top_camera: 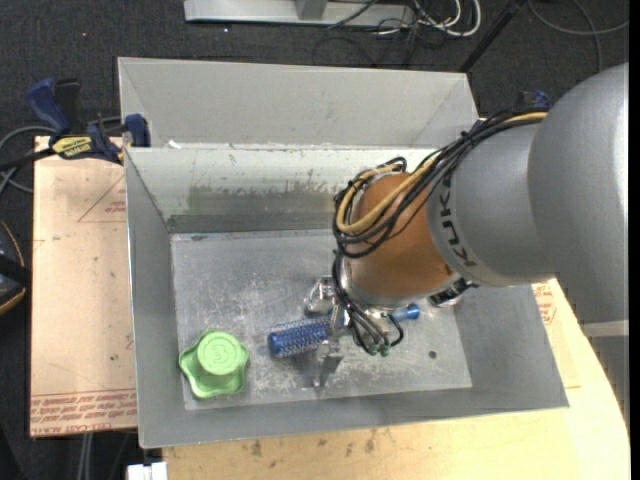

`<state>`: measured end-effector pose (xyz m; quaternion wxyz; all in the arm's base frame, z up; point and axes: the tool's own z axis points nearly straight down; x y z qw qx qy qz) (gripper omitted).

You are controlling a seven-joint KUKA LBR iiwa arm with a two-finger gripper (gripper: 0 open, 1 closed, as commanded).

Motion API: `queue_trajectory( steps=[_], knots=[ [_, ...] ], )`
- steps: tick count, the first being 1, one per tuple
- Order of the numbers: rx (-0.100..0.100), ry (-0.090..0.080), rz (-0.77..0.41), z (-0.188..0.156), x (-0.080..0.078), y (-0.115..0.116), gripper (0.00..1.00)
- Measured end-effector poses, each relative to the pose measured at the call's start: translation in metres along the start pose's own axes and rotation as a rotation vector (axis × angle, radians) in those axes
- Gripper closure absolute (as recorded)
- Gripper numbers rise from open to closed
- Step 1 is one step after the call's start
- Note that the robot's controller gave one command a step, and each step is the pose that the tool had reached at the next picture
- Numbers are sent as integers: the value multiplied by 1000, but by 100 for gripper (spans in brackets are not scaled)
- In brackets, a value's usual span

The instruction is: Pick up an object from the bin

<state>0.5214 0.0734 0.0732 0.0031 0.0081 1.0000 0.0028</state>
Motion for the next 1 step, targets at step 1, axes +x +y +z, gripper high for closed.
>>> queue_trajectory(
  steps=[1],
  knots=[
    [3,5,-1,-3,-1,2,0]
  ],
)
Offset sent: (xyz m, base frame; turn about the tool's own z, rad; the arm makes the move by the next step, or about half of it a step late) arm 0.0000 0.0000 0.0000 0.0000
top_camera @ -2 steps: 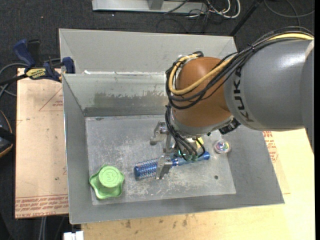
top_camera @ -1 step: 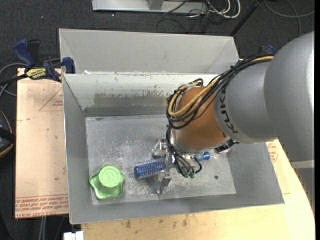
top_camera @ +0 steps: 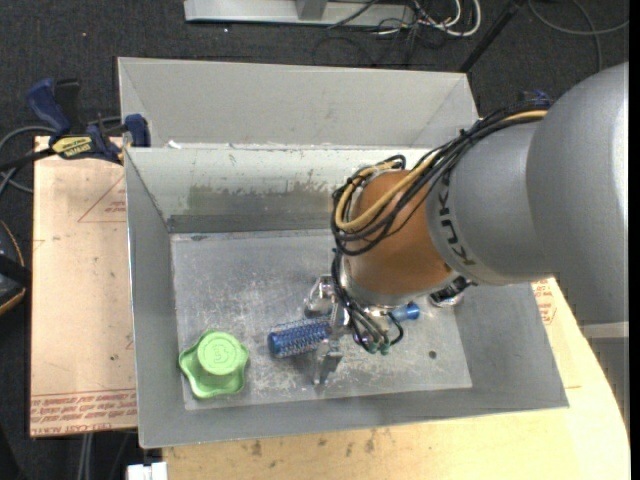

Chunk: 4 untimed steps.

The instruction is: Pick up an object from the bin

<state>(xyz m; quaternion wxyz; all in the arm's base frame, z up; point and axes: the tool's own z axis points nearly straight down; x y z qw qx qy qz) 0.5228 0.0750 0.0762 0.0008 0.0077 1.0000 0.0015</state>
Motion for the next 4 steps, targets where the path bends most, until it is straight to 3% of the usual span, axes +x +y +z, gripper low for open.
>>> queue_trajectory(
  steps=[3,4],
  knots=[
    [1,1,3,-3,-2,2,0],
    [0,-6,3,-5,-4,2,100]
  ],
)
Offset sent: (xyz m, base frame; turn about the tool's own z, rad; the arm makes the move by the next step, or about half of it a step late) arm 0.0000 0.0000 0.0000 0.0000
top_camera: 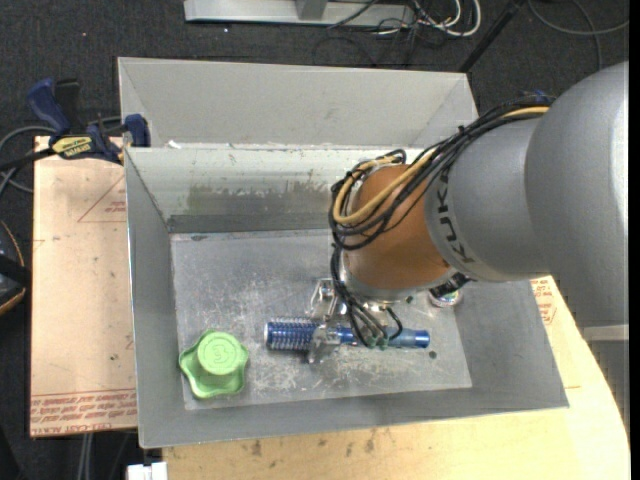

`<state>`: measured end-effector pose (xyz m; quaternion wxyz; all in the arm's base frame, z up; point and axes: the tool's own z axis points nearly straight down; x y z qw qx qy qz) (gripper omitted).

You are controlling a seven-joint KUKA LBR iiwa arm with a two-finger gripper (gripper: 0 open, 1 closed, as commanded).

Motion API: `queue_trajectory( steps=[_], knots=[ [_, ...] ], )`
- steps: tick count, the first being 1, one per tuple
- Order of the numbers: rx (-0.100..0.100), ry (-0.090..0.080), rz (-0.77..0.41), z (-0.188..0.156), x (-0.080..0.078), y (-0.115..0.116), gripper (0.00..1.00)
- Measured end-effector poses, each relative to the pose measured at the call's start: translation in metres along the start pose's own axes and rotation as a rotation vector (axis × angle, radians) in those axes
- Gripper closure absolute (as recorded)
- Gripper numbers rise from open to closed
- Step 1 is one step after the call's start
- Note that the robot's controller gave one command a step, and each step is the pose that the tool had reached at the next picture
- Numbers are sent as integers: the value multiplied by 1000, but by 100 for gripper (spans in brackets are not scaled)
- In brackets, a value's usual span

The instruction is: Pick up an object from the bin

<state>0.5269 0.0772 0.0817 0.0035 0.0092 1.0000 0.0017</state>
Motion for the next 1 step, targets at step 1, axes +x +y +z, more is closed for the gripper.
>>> queue_trajectory(
  steps=[1],
  knots=[
    [1,1,0,-56,-2,1,100]
  ],
)
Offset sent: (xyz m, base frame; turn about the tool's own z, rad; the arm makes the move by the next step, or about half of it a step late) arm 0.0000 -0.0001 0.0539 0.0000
